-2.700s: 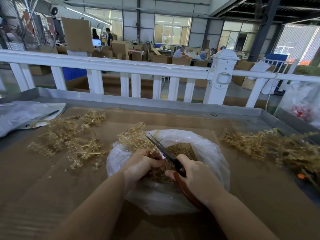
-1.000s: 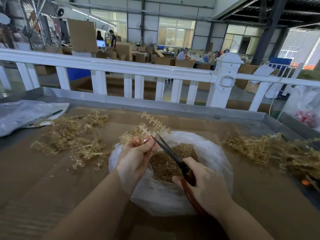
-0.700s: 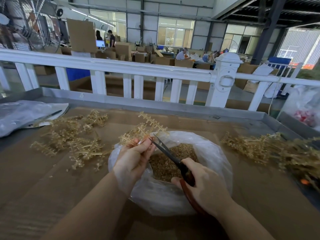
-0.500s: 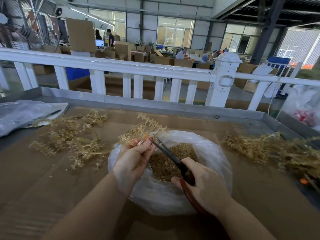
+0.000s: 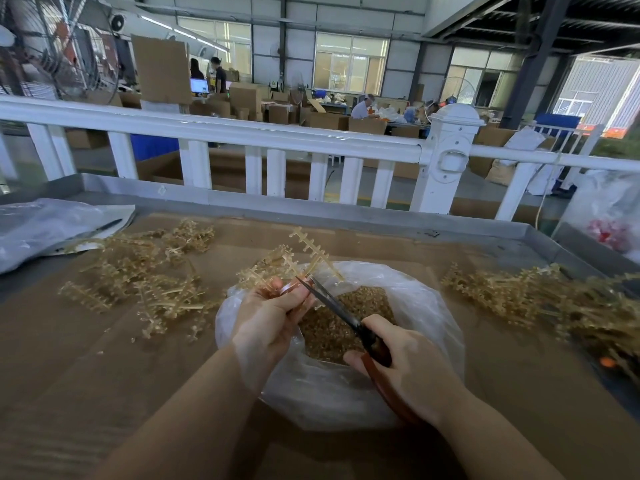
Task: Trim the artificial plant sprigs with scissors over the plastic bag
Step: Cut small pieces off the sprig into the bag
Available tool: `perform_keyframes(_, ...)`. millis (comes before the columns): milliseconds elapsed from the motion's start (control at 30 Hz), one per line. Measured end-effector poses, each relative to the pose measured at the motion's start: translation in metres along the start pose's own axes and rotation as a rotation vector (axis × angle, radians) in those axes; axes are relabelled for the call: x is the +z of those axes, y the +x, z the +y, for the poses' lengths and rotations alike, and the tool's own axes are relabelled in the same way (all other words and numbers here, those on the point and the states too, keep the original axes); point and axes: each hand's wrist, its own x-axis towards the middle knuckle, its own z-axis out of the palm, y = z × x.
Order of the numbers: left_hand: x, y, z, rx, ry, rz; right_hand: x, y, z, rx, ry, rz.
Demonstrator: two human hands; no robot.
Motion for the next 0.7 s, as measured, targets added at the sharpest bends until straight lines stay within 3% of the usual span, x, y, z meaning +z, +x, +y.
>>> perform_keyframes(233,-0.0043,0.0023,-0.0015,-0.062,-0.068,0.011,0.0032,0.0023,0.006,-0.024,0.031,-0.011)
perform_keyframes(700,-0.0081,0.0064,-0.0037,-0.031,0.01,0.04,0.0056,0.0019,0.0096,-0.052,0.002,0.006)
